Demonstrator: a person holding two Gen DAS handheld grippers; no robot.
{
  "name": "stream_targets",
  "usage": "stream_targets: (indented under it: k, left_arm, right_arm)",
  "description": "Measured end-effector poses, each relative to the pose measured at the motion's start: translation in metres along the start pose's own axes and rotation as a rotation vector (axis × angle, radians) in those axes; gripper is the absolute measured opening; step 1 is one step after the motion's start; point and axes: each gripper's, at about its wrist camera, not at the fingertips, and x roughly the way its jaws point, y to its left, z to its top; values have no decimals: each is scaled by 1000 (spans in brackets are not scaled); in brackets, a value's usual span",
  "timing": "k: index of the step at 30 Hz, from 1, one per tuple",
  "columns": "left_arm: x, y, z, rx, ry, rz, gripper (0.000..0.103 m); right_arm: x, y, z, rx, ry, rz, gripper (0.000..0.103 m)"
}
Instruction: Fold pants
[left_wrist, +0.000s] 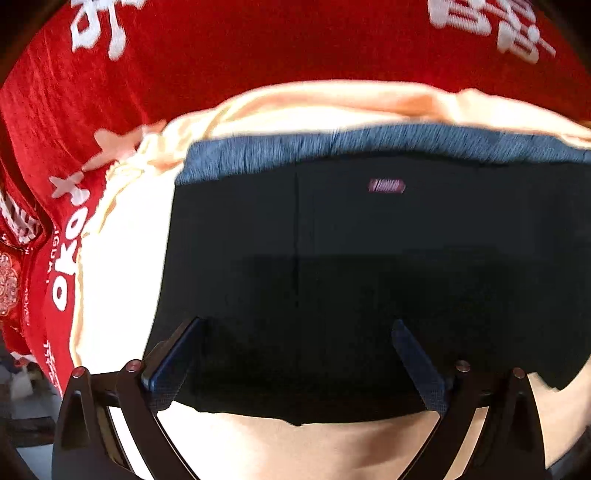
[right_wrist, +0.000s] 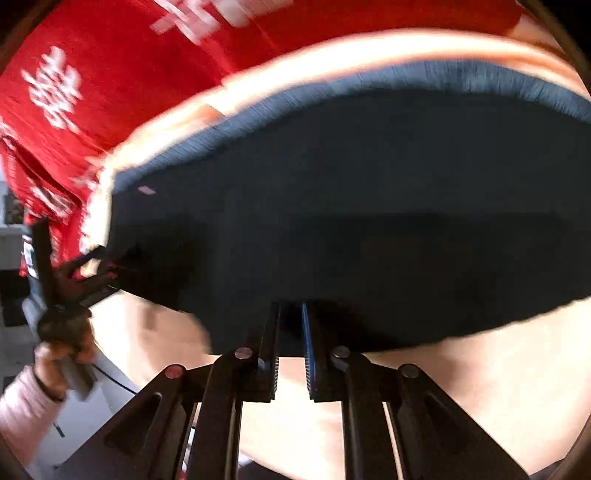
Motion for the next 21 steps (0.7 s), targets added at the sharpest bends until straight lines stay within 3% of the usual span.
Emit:
stream_targets:
  k: [3,5,7,8,9,12,15,17,19,21]
  left_arm:
    - [-4,8,2,-9,29,-14,102]
    - [-10,14,11,-32,26,-49,102]
    - [-16,23,33,-60,-18,-68,102]
    - [-18,21,41,-71,-36,-74,102]
    - [-19,20,53,-83,-56,-77,102]
    - [-4,17,81,-95,-64,-71,102]
    - [23,16,98,-109,-49,-6,102]
    - [36,24,101,-156,-35,-22,102]
    - [42,35,101,-213,-40,-35,103]
    - [42,40,99,-215,-42,-40,103]
  right_arm:
    - [-9,-18,-6,137,34,34,10]
    - [-21,-4,3,63,-7,-3,14]
    - [-27,15,22,-34,-52,-39,27]
    - [-26,25,35,-64,-66,-58,45]
    - [-23,35,52,-90,-83,-75,51]
    - [-6,61,86,-169,-101,-104,51]
    - [17,73,111,-246,-97,-192,48]
    - [29,67,120,-256,-93,-252,47]
    - [36,48,127,-221,-107,-255,33]
    - [28,33,132,-177,-142,-246,29]
